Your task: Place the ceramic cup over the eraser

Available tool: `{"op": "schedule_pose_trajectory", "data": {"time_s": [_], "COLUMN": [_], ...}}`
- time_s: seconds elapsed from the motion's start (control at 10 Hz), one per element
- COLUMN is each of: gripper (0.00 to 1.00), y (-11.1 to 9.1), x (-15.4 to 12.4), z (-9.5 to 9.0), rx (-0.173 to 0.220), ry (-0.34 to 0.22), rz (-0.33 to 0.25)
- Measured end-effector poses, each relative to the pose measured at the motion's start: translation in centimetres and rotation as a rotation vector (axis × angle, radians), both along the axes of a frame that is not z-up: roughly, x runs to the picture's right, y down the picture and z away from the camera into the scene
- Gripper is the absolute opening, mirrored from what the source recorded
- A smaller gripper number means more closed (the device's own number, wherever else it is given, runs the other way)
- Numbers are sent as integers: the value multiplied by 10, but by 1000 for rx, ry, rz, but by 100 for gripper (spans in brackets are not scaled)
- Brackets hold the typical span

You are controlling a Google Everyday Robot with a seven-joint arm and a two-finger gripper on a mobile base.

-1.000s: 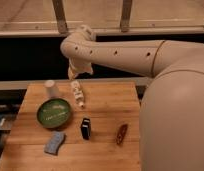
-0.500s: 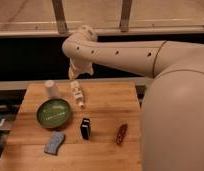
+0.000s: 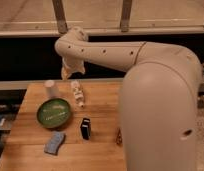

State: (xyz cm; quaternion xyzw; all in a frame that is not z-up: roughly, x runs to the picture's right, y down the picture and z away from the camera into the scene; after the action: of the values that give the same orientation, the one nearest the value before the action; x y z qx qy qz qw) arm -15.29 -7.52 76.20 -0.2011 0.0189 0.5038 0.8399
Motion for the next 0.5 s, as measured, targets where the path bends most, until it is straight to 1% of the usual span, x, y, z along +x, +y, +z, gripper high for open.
{"op": "schedule_pose_trajectory", "data": {"time_s": [0.1,0.5], "gripper": [64,64], "y": [-2,-3], "x": [-14,-50], "z": [6,23], "rx": [-3,-9], "ry": [-19,-65], "rz": [-30,-108]}}
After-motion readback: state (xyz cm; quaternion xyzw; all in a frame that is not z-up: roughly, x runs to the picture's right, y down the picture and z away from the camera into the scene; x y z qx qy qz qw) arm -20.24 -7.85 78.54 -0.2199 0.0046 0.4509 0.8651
